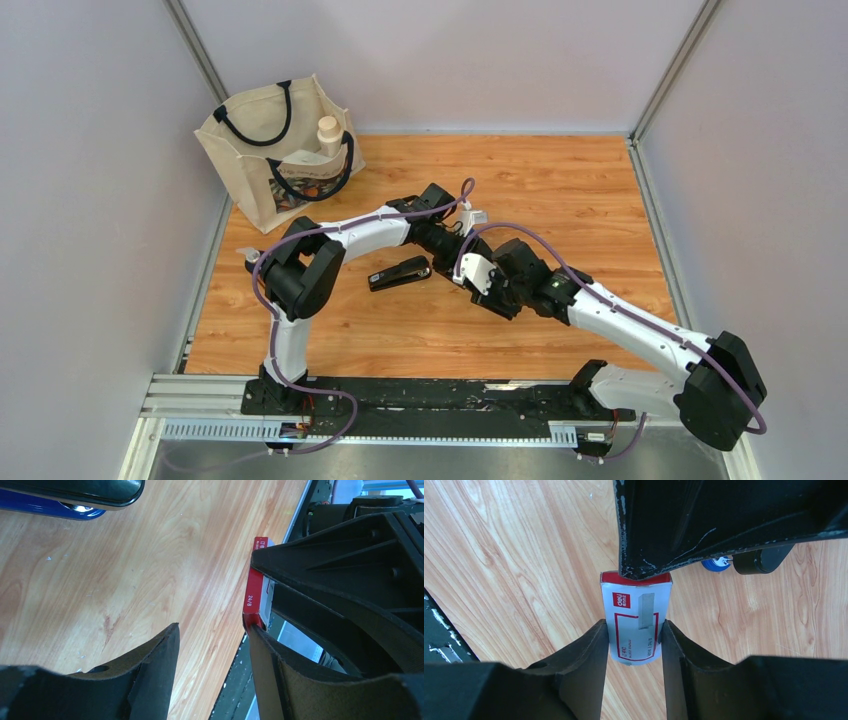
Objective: Load the staples into the stapler
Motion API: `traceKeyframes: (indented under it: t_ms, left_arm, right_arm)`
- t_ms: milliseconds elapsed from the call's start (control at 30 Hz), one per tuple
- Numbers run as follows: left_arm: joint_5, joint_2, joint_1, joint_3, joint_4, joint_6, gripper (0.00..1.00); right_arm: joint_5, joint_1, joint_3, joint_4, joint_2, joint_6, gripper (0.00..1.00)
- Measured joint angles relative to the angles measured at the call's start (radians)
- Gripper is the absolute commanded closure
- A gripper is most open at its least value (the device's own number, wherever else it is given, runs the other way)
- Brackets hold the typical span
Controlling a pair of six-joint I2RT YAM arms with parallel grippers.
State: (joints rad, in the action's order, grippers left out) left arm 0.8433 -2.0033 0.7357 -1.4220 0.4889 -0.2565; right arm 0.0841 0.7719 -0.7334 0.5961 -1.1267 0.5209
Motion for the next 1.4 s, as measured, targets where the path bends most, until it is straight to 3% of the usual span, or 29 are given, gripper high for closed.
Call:
traceKeyframes:
  t_ms: [733, 1400]
  left_arm:
    - [0.012, 0.0, 0.002, 0.002, -0.028, -0.029, 0.38]
    - [0.048, 0.049, -0.009, 0.006, -0.054, -0.037, 0.38]
  right_arm:
    - [-0.027, 0.0, -0.018, 0.013, 0.0, -0.055, 0.59]
    - [-0.05, 0.005, -0.109, -0.015, -0.097, -0.076, 0.6]
